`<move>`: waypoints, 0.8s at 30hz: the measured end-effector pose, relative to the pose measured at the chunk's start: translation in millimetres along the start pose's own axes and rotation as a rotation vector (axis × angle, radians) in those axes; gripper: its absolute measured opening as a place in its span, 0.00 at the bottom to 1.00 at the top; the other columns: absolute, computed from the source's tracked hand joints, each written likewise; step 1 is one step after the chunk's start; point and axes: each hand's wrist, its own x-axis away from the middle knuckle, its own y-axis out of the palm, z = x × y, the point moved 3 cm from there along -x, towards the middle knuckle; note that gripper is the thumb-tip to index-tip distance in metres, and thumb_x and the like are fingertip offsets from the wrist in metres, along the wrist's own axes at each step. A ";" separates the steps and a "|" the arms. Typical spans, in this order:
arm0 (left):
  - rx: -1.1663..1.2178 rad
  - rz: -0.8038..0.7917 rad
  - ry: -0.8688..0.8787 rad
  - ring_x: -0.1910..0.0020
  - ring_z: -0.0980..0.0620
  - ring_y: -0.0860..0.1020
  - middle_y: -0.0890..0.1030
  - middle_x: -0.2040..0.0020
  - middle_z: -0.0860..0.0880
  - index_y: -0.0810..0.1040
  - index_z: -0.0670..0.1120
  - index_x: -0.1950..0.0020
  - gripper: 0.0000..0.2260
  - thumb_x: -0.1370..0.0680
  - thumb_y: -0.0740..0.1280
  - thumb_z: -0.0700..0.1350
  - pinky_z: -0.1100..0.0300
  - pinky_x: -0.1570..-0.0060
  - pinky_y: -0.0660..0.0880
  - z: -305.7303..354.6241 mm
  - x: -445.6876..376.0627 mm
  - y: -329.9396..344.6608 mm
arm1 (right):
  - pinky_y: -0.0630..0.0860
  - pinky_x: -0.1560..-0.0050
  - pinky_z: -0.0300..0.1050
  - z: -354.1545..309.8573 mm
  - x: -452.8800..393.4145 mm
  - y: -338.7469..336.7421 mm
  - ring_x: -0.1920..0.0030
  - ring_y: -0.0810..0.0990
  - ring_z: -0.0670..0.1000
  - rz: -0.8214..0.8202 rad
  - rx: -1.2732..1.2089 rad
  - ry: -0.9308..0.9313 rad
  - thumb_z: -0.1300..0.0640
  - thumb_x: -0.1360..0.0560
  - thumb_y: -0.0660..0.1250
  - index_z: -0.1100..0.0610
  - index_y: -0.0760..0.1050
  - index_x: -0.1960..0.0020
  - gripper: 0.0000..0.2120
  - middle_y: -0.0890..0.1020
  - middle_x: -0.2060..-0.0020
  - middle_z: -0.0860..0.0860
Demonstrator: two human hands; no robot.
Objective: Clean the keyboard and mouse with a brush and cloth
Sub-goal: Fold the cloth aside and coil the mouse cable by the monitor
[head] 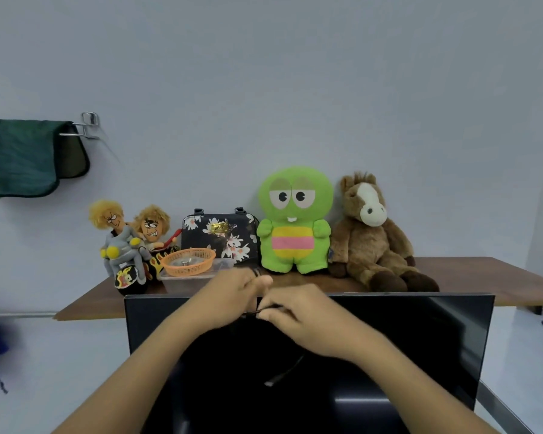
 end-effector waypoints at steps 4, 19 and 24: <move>0.610 -0.206 -0.036 0.73 0.50 0.72 0.74 0.73 0.45 0.80 0.39 0.58 0.35 0.20 0.43 0.63 0.64 0.72 0.67 4.2 28.5 27.4 | 0.73 0.60 0.40 8.6 -6.8 -38.7 0.66 0.76 0.45 0.130 -0.192 0.060 0.56 0.24 0.70 0.52 0.81 0.57 0.03 0.81 0.66 0.46; 1.681 -0.027 -0.049 0.81 0.53 0.58 0.58 0.80 0.51 0.65 0.44 0.72 0.19 0.22 0.54 0.47 0.59 0.77 0.59 42.8 7.8 30.3 | 0.69 0.69 0.39 24.4 0.2 28.8 0.72 0.67 0.46 0.234 -0.985 0.346 0.57 0.25 0.61 0.58 0.76 0.61 0.09 0.71 0.73 0.51; 1.611 -0.012 -0.191 0.82 0.52 0.60 0.59 0.80 0.50 0.64 0.45 0.72 0.17 0.24 0.59 0.48 0.60 0.77 0.60 27.9 7.8 36.1 | 0.63 0.72 0.38 34.7 8.2 27.9 0.74 0.64 0.44 0.155 -0.956 0.441 0.59 0.18 0.57 0.60 0.74 0.58 0.13 0.70 0.70 0.50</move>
